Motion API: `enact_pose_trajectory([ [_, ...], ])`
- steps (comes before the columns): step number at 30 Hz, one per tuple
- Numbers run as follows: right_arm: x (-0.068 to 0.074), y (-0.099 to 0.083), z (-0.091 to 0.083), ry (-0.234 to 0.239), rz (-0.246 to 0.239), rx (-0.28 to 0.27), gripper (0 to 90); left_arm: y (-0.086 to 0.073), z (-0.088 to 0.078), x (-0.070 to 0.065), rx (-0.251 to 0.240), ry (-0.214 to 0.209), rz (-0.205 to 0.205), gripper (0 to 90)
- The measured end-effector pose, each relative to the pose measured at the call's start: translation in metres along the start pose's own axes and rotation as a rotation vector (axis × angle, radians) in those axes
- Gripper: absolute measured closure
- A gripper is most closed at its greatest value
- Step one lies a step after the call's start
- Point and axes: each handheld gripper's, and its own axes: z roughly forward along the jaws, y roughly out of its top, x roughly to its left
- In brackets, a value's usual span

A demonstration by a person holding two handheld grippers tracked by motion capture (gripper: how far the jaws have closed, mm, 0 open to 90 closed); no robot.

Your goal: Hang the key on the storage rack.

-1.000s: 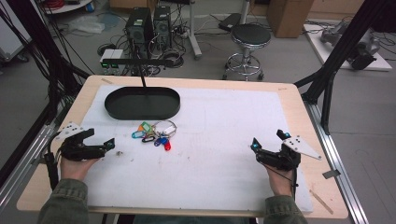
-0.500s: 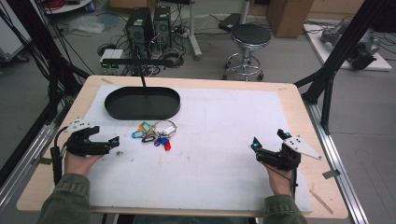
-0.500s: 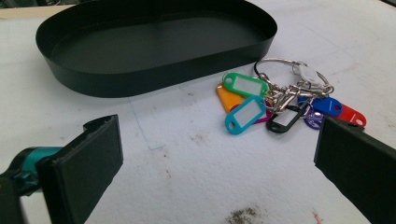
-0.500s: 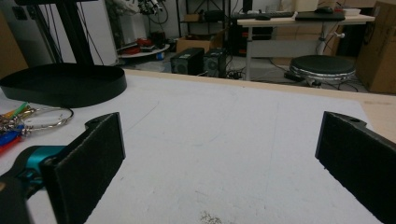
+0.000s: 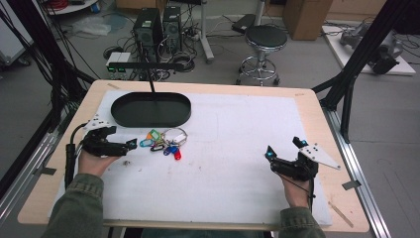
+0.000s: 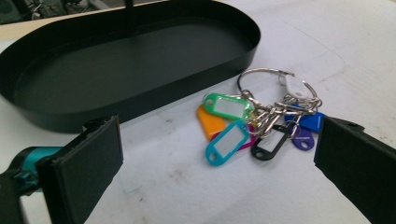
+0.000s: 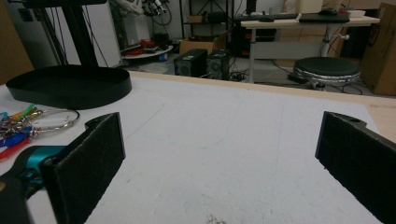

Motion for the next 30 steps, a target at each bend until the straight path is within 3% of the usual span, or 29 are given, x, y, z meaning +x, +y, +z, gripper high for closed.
enact_pose_trajectory([
  [4, 0.0, 0.0, 0.0, 0.004, 0.006, 0.006, 0.4, 0.007, 0.007, -0.012, 0.016, -0.017, 0.049, 1.7],
  [14, 0.001, 0.0, 0.0, 0.011, 0.014, 0.005, 0.4, 0.016, 0.03, -0.025, 0.042, -0.068, 0.067, 1.7],
  [16, 0.0, 0.001, -0.001, 0.007, 0.018, 0.002, 0.4, 0.019, 0.034, -0.029, 0.064, -0.081, 0.098, 1.7],
  [19, -0.001, 0.001, -0.001, 0.011, 0.024, -0.001, 0.4, 0.026, 0.04, -0.036, 0.071, -0.12, 0.114, 1.7],
  [24, 0.0, 0.001, -0.001, 0.012, 0.019, -0.001, 0.4, 0.03, 0.05, -0.045, 0.09, -0.129, 0.138, 1.7],
  [30, -0.001, 0.001, -0.002, 0.015, 0.03, 0.001, 0.4, 0.032, 0.066, -0.055, 0.151, -0.162, 0.164, 1.7],
])
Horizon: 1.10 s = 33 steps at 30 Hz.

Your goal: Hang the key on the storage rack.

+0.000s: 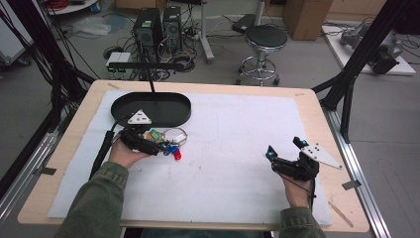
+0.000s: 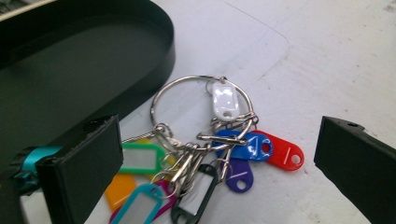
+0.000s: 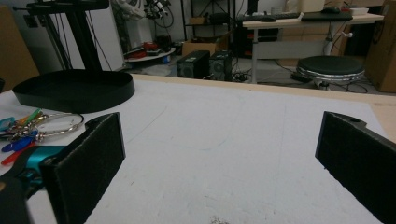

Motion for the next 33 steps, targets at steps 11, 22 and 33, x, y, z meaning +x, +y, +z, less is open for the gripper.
enact_pose_trajectory([
  [11, 0.001, 0.0, 0.001, 0.013, -0.012, -0.003, 0.4, 0.012, 0.027, -0.006, 0.07, -0.048, 0.084, 1.7],
  [22, 0.0, 0.0, 0.002, 0.012, -0.015, -0.001, 0.4, 0.017, 0.05, -0.006, 0.148, -0.088, 0.118, 4.7],
  [33, 0.001, 0.0, 0.001, 0.023, -0.015, -0.007, 0.4, 0.011, 0.062, -0.002, 0.211, -0.109, 0.117, 14.5],
])
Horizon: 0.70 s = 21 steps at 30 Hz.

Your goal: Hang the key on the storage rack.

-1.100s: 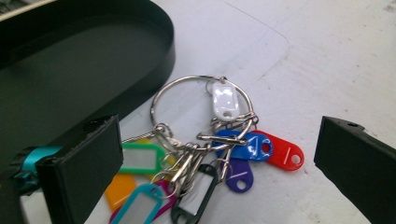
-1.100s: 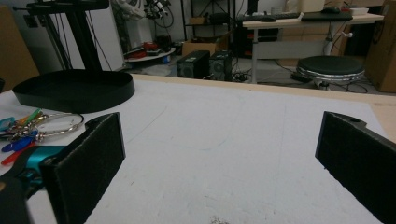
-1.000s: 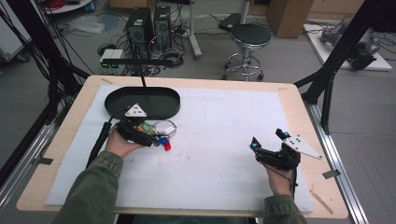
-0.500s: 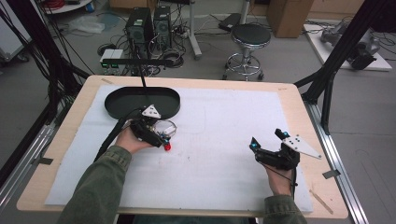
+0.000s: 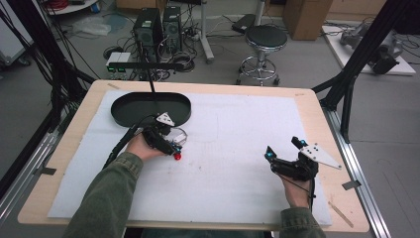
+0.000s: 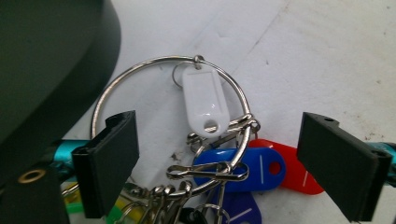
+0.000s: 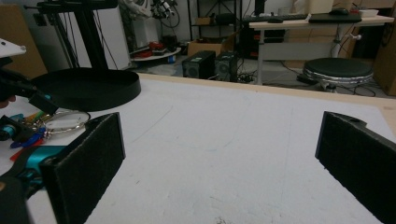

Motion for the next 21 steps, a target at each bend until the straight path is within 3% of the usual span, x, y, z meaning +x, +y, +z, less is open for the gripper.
enact_pose_trajectory([
  [6, 0.001, 0.0, 0.0, 0.001, -0.009, -0.001, 0.4, 0.0, 0.004, -0.001, 0.021, -0.009, 0.025, 25.1],
  [8, 0.0, 0.0, 0.0, -0.002, -0.008, -0.001, 0.4, 0.0, 0.004, -0.001, 0.01, -0.023, 0.021, 33.4],
  [9, 0.001, 0.0, -0.001, -0.003, -0.004, 0.0, 0.4, 0.0, 0.003, 0.0, 0.008, -0.03, 0.015, 41.7],
  [13, 0.001, 0.001, -0.003, 0.006, -0.003, -0.025, 0.4, 0.0, 0.002, -0.001, 0.012, -0.034, 0.023, 53.4],
  [19, 0.001, 0.002, -0.005, -0.006, 0.007, -0.036, 0.4, 0.002, 0.002, -0.005, 0.022, -0.018, 0.057, 57.0],
  [20, 0.001, 0.002, -0.005, -0.006, 0.008, -0.038, 0.4, 0.003, 0.0, -0.006, 0.008, -0.035, 0.063, 64.3],
  [21, 0.001, 0.002, -0.005, -0.007, 0.007, -0.038, 0.4, 0.005, 0.0, -0.01, 0.024, -0.002, 0.092, 75.2],
])
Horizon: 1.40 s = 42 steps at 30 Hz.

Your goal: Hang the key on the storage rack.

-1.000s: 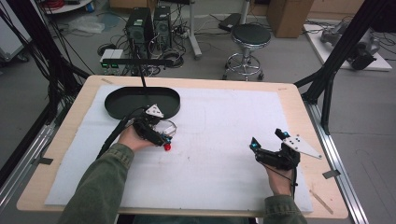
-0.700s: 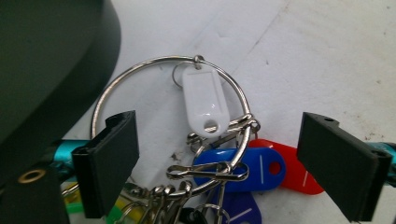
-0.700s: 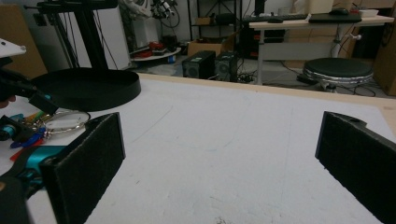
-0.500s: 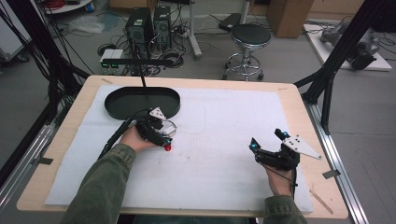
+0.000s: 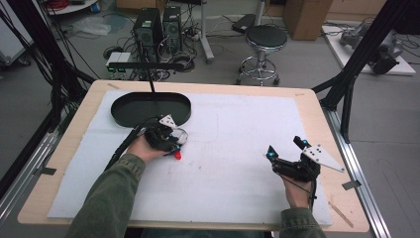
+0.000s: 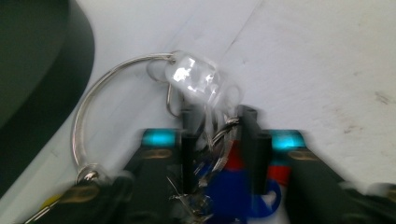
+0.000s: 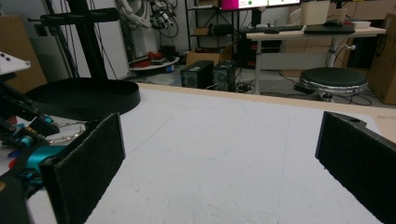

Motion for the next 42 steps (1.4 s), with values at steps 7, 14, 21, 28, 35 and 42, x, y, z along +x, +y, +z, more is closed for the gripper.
enact_pose_trajectory([
  [7, 0.0, 0.0, 0.0, 0.0, -0.003, 0.002, 0.4, 0.001, -0.002, -0.005, -0.003, 0.031, 0.052, 81.3],
  [14, 0.0, 0.0, 0.0, 0.001, -0.004, 0.006, 0.4, 0.001, -0.007, -0.004, -0.014, 0.021, 0.058, 82.2],
  [21, 0.0, 0.0, 0.0, -0.002, -0.006, 0.002, 0.4, 0.001, -0.027, 0.003, -0.074, 0.005, 0.011, 83.1],
  [28, 0.001, 0.0, 0.0, 0.0, 0.002, 0.0, 0.4, 0.004, -0.052, 0.013, -0.13, -0.001, -0.032, 83.7],
  [35, 0.001, 0.0, 0.0, -0.001, -0.002, -0.002, 0.5, 0.005, -0.075, 0.022, -0.213, -0.001, -0.082, 83.6],
  [42, 0.001, 0.0, 0.0, -0.003, 0.0, -0.003, 0.5, 0.007, -0.095, 0.03, -0.261, 0.021, -0.081, 83.6],
])
